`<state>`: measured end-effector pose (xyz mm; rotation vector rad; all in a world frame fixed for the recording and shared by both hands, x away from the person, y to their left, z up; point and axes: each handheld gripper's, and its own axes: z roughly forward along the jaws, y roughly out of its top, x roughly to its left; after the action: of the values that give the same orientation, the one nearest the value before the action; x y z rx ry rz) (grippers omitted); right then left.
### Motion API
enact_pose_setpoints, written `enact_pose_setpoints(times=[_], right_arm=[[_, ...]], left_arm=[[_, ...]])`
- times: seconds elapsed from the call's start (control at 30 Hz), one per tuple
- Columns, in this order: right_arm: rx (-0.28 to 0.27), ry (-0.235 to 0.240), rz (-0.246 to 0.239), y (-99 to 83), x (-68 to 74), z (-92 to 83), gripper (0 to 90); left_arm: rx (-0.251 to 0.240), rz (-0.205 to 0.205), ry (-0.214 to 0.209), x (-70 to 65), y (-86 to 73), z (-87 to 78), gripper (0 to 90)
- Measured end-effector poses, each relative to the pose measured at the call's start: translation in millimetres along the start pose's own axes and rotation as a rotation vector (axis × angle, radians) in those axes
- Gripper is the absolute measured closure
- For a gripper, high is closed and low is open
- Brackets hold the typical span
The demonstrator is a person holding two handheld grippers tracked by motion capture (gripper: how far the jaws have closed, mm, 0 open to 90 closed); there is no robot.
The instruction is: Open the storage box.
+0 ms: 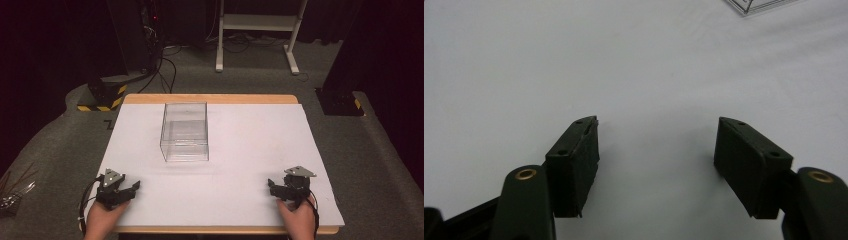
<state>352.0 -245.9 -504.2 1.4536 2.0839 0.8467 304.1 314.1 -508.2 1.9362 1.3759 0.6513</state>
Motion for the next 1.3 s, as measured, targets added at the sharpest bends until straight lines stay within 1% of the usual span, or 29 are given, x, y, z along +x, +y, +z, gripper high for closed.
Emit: enact_pose_setpoints(times=[0.3,0.53,0.8,0.9,0.93,1.0,1.03,1.1,1.17,1.2,1.23,1.3], right_arm=[[0.002,0.001,0.000,0.1,-0.1,-0.1,12.2],[0.002,0.006,0.001,0.1,-1.0,-0.5,12.3],[0.001,0.002,-0.001,-0.1,-0.1,-0.2,12.2],[0.001,0.002,-0.001,-0.1,-0.1,-0.2,12.2],[0.001,0.002,-0.001,-0.1,-0.2,-0.2,12.2],[0.000,0.001,0.000,-0.1,-0.1,-0.1,12.2],[0.001,0.002,-0.001,0.0,-0.1,-0.2,12.2],[0.000,0.001,0.000,-0.1,0.0,-0.1,12.2],[0.001,0.001,-0.001,-0.1,-0.1,-0.2,12.2],[0.000,0.001,-0.001,-0.1,-0.1,-0.2,12.2],[0.001,0.002,-0.001,-0.1,-0.1,-0.2,12.2],[0.001,0.002,-0.001,-0.1,-0.1,-0.2,12.2]], left_arm=[[-0.001,0.002,0.002,0.3,0.2,0.2,34.4],[0.001,-0.005,-0.001,0.4,0.3,0.1,34.4],[0.003,-0.004,0.000,0.4,0.8,0.1,34.7],[0.003,0.002,0.002,-0.4,0.9,-0.4,36.3],[0.004,0.011,0.000,-0.8,1.2,-1.0,36.3],[0.009,0.014,0.006,-1.8,1.7,-1.7,37.1],[0.023,0.005,0.009,-1.8,2.8,-2.6,37.0],[0.026,0.003,0.008,-1.9,3.3,-3.1,37.0],[0.021,0.005,0.003,-1.8,4.5,-4.6,37.0],[0.008,-0.004,-0.006,-2.7,6.1,-6.6,36.4],[0.008,-0.004,-0.006,-2.7,6.1,-6.6,35.4],[-0.001,-0.011,-0.037,-3.4,8.8,-9.1,36.2]])
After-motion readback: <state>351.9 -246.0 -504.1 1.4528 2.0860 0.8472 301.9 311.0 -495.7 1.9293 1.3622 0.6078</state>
